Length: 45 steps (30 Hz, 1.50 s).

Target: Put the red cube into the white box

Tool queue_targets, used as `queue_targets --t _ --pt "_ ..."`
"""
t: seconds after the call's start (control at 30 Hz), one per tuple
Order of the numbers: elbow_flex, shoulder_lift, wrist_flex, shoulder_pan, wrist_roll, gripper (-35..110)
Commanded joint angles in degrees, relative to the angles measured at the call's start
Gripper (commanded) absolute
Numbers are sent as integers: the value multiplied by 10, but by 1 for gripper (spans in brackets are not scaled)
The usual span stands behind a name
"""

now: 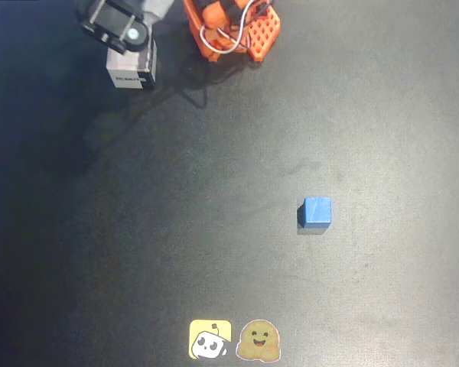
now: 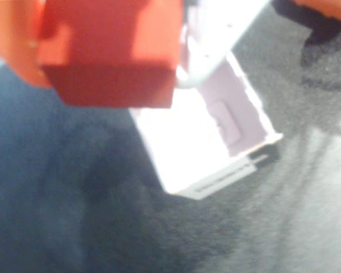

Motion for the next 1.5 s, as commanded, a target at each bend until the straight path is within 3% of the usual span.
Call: queue_targets --t 0.0,0.37,0.73,1.47 --pt "14 4 -19 20 -4 0" --pt "96 -11 -80 44 11 0" --pt "145 22 -96 -10 87 0" --pt "227 115 -109 -16 90 5"
